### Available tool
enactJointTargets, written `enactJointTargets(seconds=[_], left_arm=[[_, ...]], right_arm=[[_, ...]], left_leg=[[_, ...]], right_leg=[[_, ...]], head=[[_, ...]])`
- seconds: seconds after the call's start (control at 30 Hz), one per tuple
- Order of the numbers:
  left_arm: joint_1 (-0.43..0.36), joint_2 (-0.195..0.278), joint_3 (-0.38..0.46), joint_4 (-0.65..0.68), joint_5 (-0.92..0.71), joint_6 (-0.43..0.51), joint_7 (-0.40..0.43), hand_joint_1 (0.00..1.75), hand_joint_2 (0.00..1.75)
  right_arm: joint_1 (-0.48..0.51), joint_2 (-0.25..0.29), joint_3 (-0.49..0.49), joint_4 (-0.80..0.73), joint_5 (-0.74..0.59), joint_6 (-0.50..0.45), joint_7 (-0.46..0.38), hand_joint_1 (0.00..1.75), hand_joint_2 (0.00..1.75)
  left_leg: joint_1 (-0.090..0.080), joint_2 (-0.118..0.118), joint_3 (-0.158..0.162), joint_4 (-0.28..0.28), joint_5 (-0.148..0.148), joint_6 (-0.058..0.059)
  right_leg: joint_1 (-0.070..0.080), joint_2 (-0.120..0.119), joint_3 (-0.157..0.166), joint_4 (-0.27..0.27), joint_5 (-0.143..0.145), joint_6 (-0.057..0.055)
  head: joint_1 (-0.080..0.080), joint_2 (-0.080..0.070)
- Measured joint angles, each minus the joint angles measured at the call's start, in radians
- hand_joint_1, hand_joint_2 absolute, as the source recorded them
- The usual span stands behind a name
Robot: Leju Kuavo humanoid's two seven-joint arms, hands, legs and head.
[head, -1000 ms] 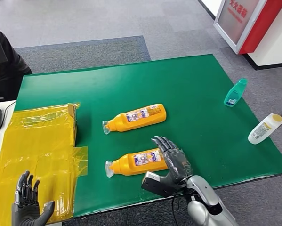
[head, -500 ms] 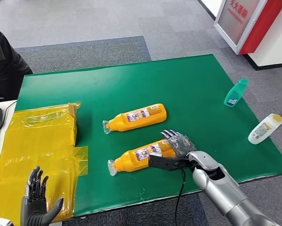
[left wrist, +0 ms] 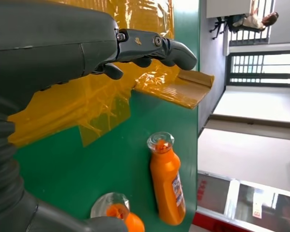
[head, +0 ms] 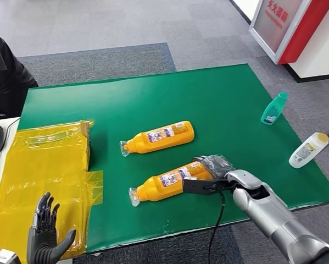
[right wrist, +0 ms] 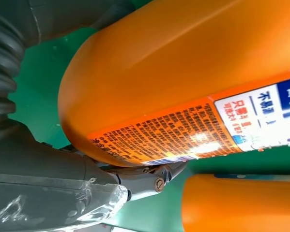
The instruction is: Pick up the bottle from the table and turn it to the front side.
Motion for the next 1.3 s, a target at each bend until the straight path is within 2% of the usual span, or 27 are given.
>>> enactJointTargets(seconds=[0.23, 0.43, 0.53, 0.63, 0.73, 1.0, 1.13, 1.3], left_arm=[[0.013, -0.001, 0.004, 0.000, 0.011, -0.012, 0.000, 0.00, 1.75], [0.020, -0.011, 0.008, 0.000, 0.011, -0.049, 0.000, 0.00, 1.75], [0.020, -0.015, 0.004, 0.000, 0.023, -0.115, 0.000, 0.00, 1.75], [0.013, -0.020, -0.008, 0.000, 0.053, -0.199, 0.000, 0.00, 1.75], [0.003, -0.023, -0.024, 0.000, 0.066, -0.244, 0.000, 0.00, 1.75], [-0.011, -0.026, -0.047, 0.000, 0.073, -0.267, 0.000, 0.00, 1.75], [-0.026, -0.031, -0.101, 0.001, 0.067, -0.285, 0.000, 0.00, 1.75], [-0.040, -0.053, -0.186, 0.004, 0.074, -0.244, 0.000, 0.00, 1.75]], right_arm=[[0.139, -0.015, -0.007, -0.177, -0.076, -0.105, -0.013, 1.75, 1.75], [0.240, 0.017, -0.037, -0.304, -0.140, -0.175, -0.043, 1.75, 1.75], [0.272, 0.070, -0.048, -0.318, -0.181, -0.188, -0.079, 1.75, 1.75], [0.283, 0.145, -0.049, -0.303, -0.213, -0.200, -0.115, 1.75, 1.75], [0.284, 0.211, -0.046, -0.273, -0.227, -0.208, -0.131, 1.75, 1.75], [0.284, 0.290, -0.045, -0.221, -0.225, -0.225, -0.147, 1.75, 1.75], [0.279, 0.355, -0.039, -0.143, -0.204, -0.291, -0.182, 1.75, 1.75], [0.267, 0.434, -0.014, -0.006, -0.184, -0.389, -0.232, 1.75, 1.75]], left_leg=[[0.000, 0.000, -0.002, 0.000, 0.000, 0.000], [0.000, -0.001, -0.003, 0.000, 0.000, 0.000], [0.000, -0.001, -0.003, -0.001, 0.000, 0.000], [0.000, 0.000, -0.003, -0.001, 0.000, 0.000], [0.001, 0.000, -0.003, -0.001, 0.000, -0.001], [0.000, 0.000, -0.003, -0.001, 0.000, 0.000], [0.000, 0.000, -0.003, -0.001, 0.000, 0.000], [0.001, 0.000, -0.003, -0.001, 0.000, -0.001]], right_leg=[[0.000, 0.000, 0.000, 0.000, 0.000, 0.000], [0.000, -0.001, -0.001, 0.000, -0.001, -0.001], [0.001, 0.000, -0.001, 0.000, -0.001, -0.001], [0.001, 0.000, -0.002, 0.000, -0.001, -0.001], [0.001, 0.000, -0.002, 0.000, -0.001, -0.001], [0.000, 0.000, -0.002, 0.000, -0.001, -0.001], [0.000, 0.000, -0.002, 0.000, -0.001, -0.001], [0.001, 0.000, -0.002, 0.000, -0.001, -0.001]], head=[[0.000, 0.000], [0.000, 0.000], [0.000, 0.000], [0.000, 0.000], [0.000, 0.000], [0.000, 0.000], [0.000, 0.000], [0.000, 0.000]])
